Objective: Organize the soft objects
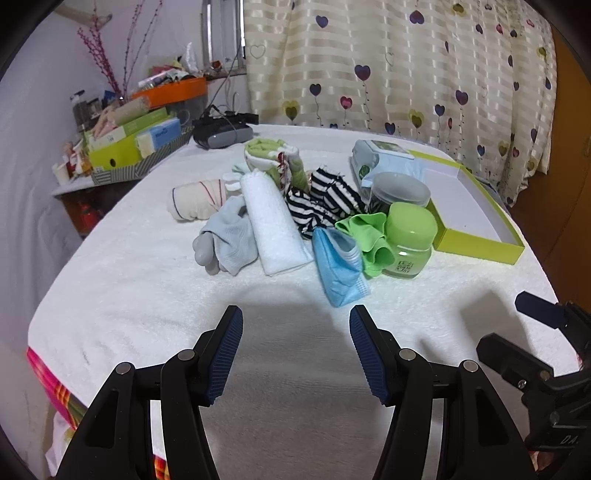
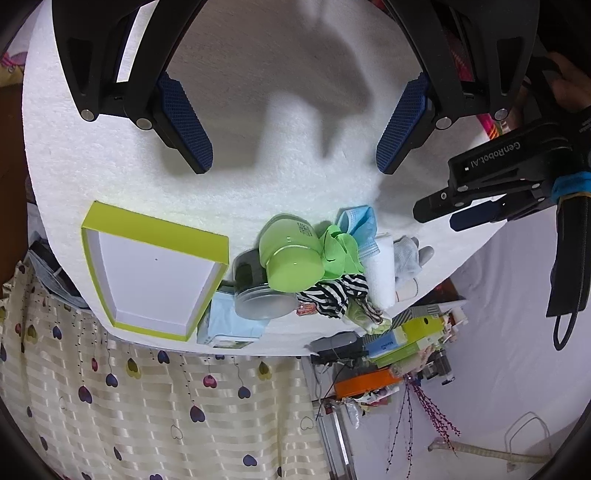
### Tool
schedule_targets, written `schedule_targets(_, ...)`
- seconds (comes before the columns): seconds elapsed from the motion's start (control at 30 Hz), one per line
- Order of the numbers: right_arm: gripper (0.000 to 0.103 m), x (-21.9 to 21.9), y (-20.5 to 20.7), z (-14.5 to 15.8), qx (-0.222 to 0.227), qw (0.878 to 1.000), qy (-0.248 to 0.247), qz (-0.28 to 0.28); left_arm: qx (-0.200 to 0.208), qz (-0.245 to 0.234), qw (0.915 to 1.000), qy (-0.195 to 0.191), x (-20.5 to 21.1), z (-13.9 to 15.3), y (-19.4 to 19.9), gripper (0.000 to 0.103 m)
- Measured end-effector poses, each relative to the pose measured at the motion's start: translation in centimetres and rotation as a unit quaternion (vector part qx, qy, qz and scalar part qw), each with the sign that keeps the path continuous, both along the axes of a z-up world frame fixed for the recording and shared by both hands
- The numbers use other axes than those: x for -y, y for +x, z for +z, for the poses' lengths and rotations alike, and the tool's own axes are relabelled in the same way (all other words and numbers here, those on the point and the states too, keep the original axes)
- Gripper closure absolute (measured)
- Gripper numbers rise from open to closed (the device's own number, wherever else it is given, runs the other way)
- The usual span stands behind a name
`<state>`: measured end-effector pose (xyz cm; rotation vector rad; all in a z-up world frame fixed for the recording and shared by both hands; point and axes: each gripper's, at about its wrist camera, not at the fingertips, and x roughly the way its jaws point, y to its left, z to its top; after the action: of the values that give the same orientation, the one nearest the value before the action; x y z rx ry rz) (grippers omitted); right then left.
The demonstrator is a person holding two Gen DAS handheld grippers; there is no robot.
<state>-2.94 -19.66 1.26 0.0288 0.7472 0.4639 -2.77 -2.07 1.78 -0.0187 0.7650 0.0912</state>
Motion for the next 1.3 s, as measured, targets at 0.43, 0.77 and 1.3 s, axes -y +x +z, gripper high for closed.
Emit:
schedule_targets(0.43,0.012,0.9,-0.3,0.4,0.010,0.999,0.012,0.039,0.003,0.028,0.9996,0.000,1.3,1.8,-1.6,0.043)
schedule_targets(0.77,0.012,0.5,-0.4,0.7,0.014,0.999,0.009,0.047,0.001,0.039,0.9992,-0.005,0.6,2.1,-1.6,0.043)
schedule_targets(1.3,0.012,0.3,-0.9,1.6,0.023,0.998,0.011,0.064,0.011,0.043,0.9989,-0.015,0.8,3.1,-1.7,0.043)
